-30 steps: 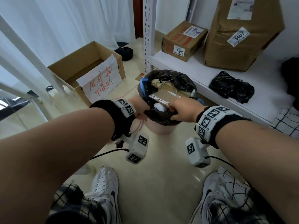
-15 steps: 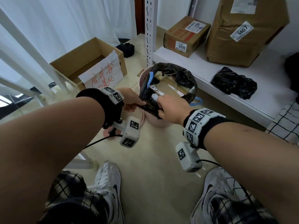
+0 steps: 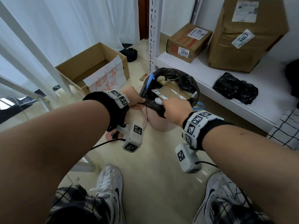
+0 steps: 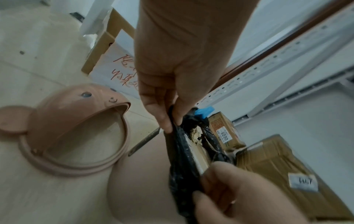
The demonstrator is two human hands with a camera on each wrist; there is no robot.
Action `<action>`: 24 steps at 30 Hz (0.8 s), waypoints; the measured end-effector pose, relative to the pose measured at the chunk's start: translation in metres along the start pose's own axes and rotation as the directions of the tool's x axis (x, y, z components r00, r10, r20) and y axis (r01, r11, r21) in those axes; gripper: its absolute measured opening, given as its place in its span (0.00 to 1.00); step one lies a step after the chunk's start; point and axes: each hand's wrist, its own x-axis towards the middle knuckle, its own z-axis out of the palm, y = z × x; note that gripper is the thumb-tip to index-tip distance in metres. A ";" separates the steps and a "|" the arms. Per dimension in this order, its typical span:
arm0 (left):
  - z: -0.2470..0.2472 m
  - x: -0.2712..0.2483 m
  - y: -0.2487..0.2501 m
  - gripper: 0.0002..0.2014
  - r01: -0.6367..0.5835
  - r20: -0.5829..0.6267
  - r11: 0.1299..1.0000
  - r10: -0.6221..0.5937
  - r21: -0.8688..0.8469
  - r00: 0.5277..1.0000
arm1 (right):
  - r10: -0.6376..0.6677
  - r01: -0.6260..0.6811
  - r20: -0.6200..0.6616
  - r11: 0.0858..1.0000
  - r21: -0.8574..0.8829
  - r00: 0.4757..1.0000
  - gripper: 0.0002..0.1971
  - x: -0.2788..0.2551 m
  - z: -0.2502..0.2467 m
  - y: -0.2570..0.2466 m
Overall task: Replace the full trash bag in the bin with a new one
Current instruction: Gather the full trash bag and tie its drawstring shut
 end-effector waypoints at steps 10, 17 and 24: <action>0.010 0.008 0.006 0.13 -0.053 -0.223 0.770 0.250 0.636 0.942 | -0.045 0.033 0.024 0.928 0.371 0.999 0.06 -0.013 -0.011 0.034; 0.022 0.002 0.021 0.23 -0.501 0.286 0.233 0.594 0.833 0.752 | 0.011 -0.029 0.048 0.923 0.384 0.999 0.05 -0.004 -0.007 0.029; 0.031 0.003 0.023 0.09 -0.289 0.209 0.073 0.525 0.955 0.825 | -0.036 0.011 0.129 0.982 0.191 0.991 0.17 -0.010 -0.025 0.046</action>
